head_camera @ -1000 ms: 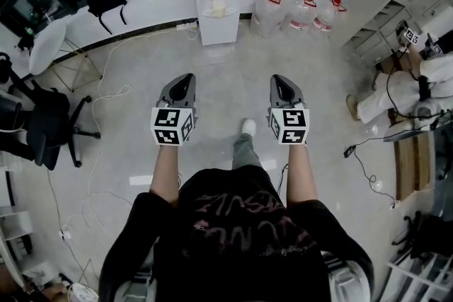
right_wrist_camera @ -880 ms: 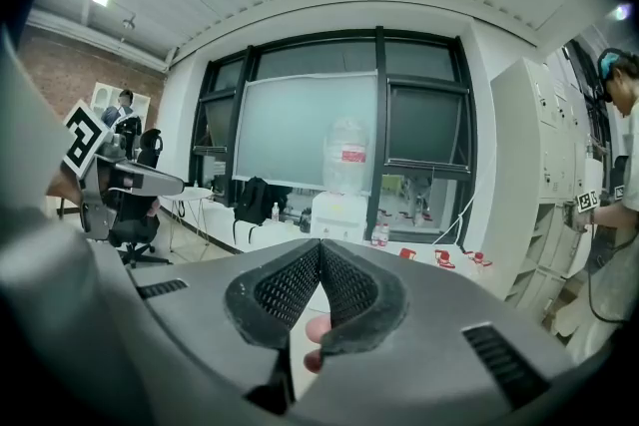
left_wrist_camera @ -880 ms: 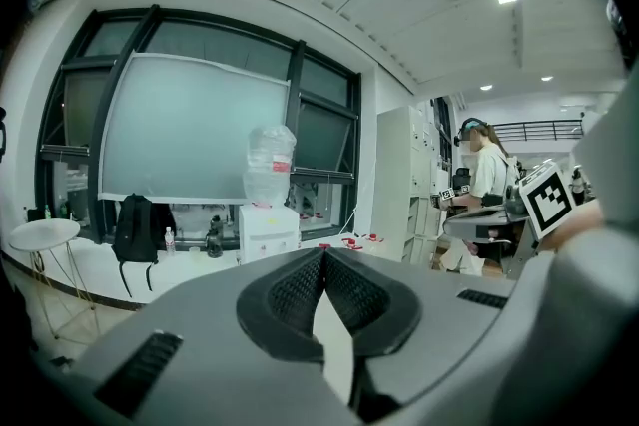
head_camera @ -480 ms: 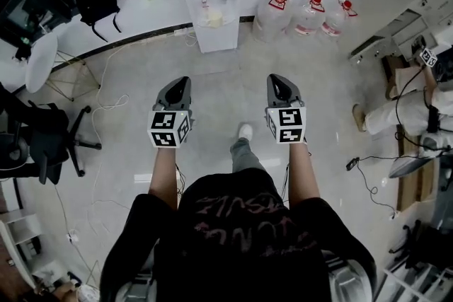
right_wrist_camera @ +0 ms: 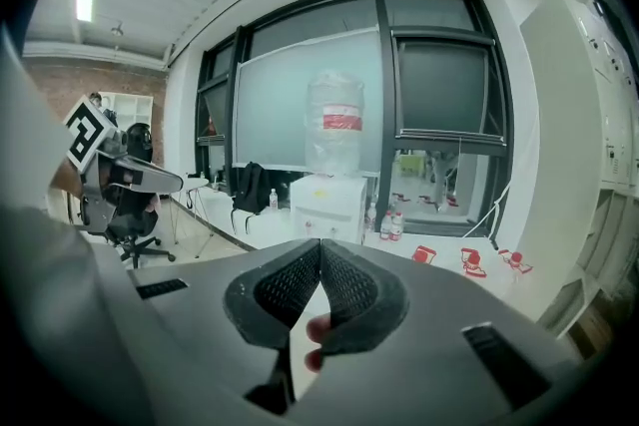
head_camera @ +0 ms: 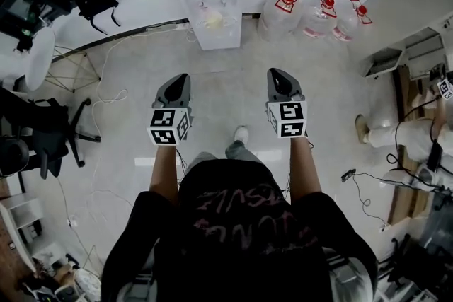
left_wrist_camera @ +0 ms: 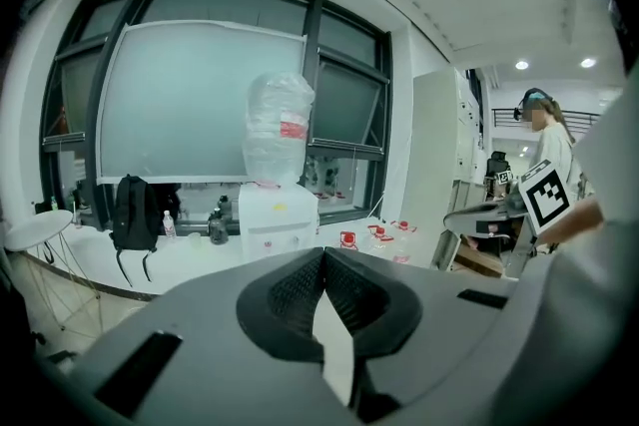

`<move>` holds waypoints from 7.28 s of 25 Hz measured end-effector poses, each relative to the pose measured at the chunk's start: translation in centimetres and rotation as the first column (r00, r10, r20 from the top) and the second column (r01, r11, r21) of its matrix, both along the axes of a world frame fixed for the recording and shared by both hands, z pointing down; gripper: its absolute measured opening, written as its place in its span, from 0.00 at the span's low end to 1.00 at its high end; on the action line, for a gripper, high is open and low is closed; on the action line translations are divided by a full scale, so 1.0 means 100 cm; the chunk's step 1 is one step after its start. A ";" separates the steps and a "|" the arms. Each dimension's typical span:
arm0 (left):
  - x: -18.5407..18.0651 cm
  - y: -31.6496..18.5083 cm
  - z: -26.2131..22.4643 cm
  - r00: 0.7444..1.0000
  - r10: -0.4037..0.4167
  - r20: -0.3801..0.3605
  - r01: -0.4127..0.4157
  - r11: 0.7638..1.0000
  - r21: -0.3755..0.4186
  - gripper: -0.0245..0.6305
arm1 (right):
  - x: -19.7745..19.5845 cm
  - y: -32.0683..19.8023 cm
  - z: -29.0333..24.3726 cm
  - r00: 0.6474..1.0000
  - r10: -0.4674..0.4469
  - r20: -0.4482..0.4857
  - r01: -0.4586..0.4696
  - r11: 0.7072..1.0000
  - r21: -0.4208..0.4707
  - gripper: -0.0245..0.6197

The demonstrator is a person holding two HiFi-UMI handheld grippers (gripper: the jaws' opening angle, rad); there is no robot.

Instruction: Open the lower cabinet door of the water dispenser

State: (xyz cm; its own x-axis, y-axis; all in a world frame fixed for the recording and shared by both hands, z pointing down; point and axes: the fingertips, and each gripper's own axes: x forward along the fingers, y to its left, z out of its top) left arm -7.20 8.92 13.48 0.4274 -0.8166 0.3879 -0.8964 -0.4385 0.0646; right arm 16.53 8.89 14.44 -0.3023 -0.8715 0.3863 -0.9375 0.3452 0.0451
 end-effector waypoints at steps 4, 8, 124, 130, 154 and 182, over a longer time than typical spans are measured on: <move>-0.002 -0.017 0.012 1.000 -0.031 0.001 0.031 0.999 -0.029 0.06 | -0.001 -0.025 0.013 1.000 -0.026 0.011 0.026 0.999 -0.025 0.06; -0.005 -0.042 0.026 0.999 -0.040 0.002 0.040 0.998 -0.046 0.06 | -0.004 -0.050 0.026 0.999 -0.039 0.005 0.039 0.998 -0.044 0.06; -0.045 -0.374 0.682 0.991 0.107 0.082 -0.097 0.988 -0.116 0.06 | -0.044 -0.455 0.629 0.986 -0.136 0.091 0.144 0.986 -0.084 0.46; -0.044 -0.372 0.681 0.991 0.107 0.076 -0.098 0.989 -0.113 0.06 | -0.043 -0.454 0.628 0.990 -0.112 0.086 0.118 0.990 -0.080 0.45; -0.035 -0.369 0.675 0.988 0.128 0.082 -0.118 0.987 -0.112 0.06 | -0.044 -0.439 0.626 0.995 -0.071 0.068 0.075 0.995 -0.063 0.42; 0.015 -0.327 0.638 0.978 0.168 0.122 -0.161 0.985 -0.064 0.06 | -0.054 -0.347 0.627 0.992 -0.122 0.029 0.124 0.990 -0.060 0.27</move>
State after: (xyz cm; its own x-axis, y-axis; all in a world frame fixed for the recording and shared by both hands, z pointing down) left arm -5.71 -23.74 77.33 0.4991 -0.7157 0.4885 -0.8146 -0.5797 -0.0171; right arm 11.15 -25.82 77.17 -0.4163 -0.8017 0.4289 -0.8882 0.4595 -0.0031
